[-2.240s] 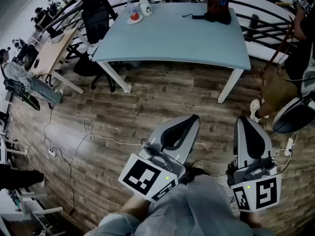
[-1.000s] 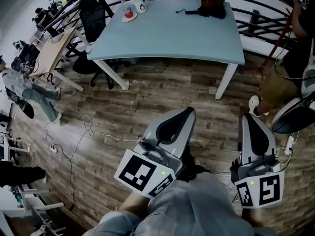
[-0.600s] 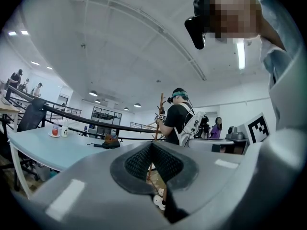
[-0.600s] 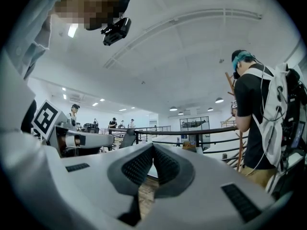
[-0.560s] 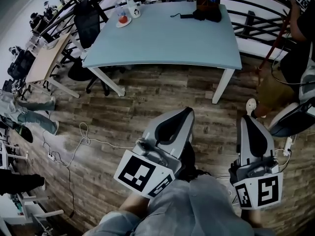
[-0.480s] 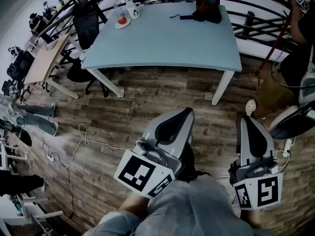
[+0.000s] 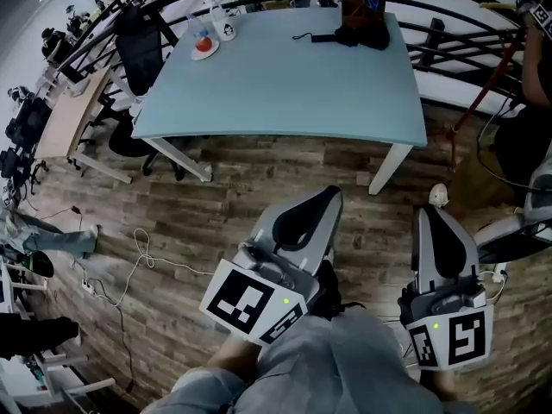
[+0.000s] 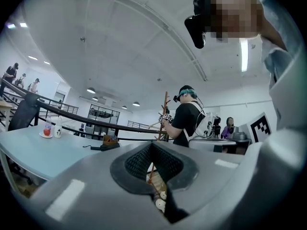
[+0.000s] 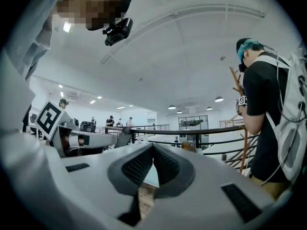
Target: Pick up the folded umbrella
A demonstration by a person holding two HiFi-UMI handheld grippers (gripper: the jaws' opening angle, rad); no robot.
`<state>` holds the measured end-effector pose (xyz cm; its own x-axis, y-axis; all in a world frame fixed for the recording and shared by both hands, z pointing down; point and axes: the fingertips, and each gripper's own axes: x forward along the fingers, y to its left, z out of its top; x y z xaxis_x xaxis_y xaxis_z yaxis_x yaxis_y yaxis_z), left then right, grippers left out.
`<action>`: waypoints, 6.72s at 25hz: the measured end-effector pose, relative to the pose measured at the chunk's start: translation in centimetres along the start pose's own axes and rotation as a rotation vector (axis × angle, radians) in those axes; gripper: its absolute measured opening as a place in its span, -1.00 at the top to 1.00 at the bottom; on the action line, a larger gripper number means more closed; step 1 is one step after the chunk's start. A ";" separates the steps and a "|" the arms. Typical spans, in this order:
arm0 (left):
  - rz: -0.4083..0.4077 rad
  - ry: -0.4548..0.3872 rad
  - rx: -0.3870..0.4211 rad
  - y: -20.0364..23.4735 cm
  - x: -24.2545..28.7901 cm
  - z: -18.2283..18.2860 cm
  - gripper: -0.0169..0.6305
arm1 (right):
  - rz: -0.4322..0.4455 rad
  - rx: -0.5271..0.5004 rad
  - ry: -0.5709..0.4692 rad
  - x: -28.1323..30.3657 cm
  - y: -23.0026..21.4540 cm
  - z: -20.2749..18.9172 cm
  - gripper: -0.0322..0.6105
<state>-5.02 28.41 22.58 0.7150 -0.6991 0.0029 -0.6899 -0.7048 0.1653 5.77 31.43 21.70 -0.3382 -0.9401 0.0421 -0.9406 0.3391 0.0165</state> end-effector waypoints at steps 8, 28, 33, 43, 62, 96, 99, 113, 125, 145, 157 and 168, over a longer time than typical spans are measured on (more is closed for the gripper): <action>0.002 0.008 0.048 5.8 4.7 1.6 0.93 | -0.026 0.006 0.012 6.1 -2.2 0.4 0.90; -0.001 0.012 0.034 16.4 13.1 2.6 0.93 | -0.049 0.012 0.021 19.1 -6.1 0.1 0.90; 0.021 0.021 0.033 17.9 13.6 2.7 0.93 | -0.040 0.019 0.029 20.6 -6.6 -0.1 0.90; 0.057 0.016 0.033 20.0 16.1 2.9 0.93 | -0.006 0.028 0.019 24.2 -8.5 -0.4 0.90; 0.078 0.106 -0.039 25.8 29.8 1.5 0.93 | 0.080 0.041 0.075 37.0 -17.9 -1.7 0.90; -0.148 0.487 0.358 36.9 56.1 -10.1 0.32 | 0.156 0.155 0.202 48.1 -29.1 -9.5 0.90; -0.176 0.562 0.396 37.9 57.7 -12.6 0.26 | 0.164 0.159 0.218 47.9 -29.3 -10.3 0.90; -0.353 0.866 0.581 40.9 63.4 -20.7 0.19 | 0.146 0.160 0.274 47.3 -29.7 -12.4 0.90; -0.464 1.120 0.669 43.1 65.5 -28.3 0.13 | 0.090 0.185 0.310 46.9 -31.2 -14.6 0.90; -0.572 1.367 0.660 44.3 66.9 -31.6 0.07 | 0.012 0.237 0.328 46.7 -33.0 -16.2 0.90; -0.611 1.377 0.680 44.3 66.9 -31.5 0.07 | -0.027 0.261 0.335 46.7 -32.6 -16.4 0.90; -0.651 1.294 0.748 42.9 65.7 -32.0 0.09 | -0.050 0.260 0.344 46.0 -30.2 -15.8 0.90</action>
<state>15.97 -43.92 61.42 0.2375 0.0133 0.9713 0.1274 -0.9917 -0.0176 19.11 -21.56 38.91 -0.3034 -0.8742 0.3790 -0.9469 0.2320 -0.2228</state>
